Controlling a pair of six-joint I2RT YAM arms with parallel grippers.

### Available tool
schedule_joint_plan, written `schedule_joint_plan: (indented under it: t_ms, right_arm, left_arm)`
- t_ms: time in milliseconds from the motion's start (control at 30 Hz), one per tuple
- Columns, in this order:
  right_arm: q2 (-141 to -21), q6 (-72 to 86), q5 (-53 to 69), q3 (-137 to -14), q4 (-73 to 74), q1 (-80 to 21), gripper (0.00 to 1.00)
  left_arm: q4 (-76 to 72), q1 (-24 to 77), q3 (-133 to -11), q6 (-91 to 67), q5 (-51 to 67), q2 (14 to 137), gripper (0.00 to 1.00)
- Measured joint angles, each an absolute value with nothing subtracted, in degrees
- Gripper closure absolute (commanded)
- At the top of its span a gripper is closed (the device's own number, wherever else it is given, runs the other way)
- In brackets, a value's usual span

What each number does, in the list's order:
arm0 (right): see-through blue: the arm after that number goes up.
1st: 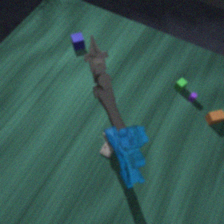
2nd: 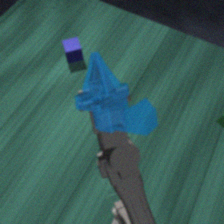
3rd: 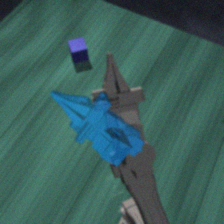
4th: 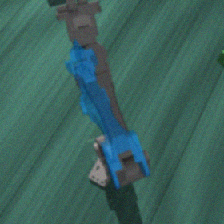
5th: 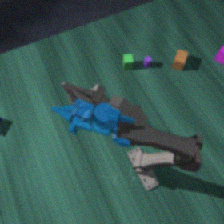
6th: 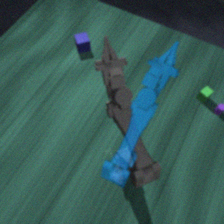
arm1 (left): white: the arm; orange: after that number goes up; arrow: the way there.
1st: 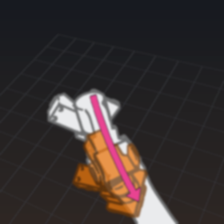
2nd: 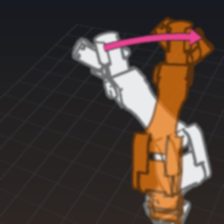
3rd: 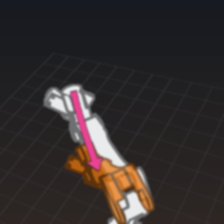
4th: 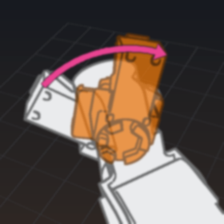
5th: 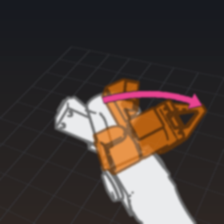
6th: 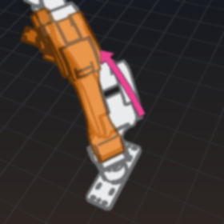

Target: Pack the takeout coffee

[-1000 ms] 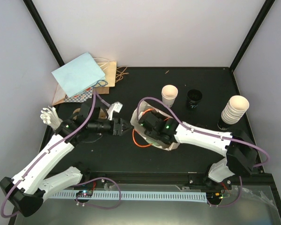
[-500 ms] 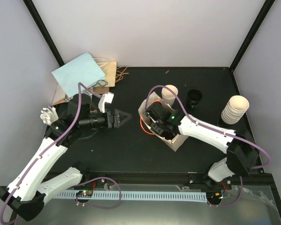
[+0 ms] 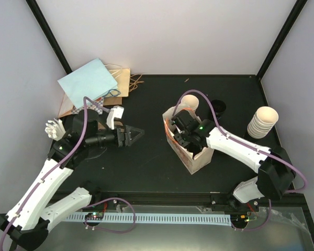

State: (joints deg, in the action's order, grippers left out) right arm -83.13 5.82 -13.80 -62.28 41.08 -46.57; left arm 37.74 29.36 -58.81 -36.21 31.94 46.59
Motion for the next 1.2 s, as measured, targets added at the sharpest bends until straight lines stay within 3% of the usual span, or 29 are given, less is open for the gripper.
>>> schedule_joint_plan:
  t_ms: [500,1200]
  right_arm:
    - [-83.1,11.3,-9.5,-61.2,41.6,-41.6,0.54]
    - [-83.7,17.4,-7.5,-59.4,41.0,-41.0,0.52]
  left_arm:
    - [37.1,29.9,-48.5,-36.6,31.7,44.8,0.28]
    - [26.7,42.6,-39.1,-41.9,26.0,48.8,0.28]
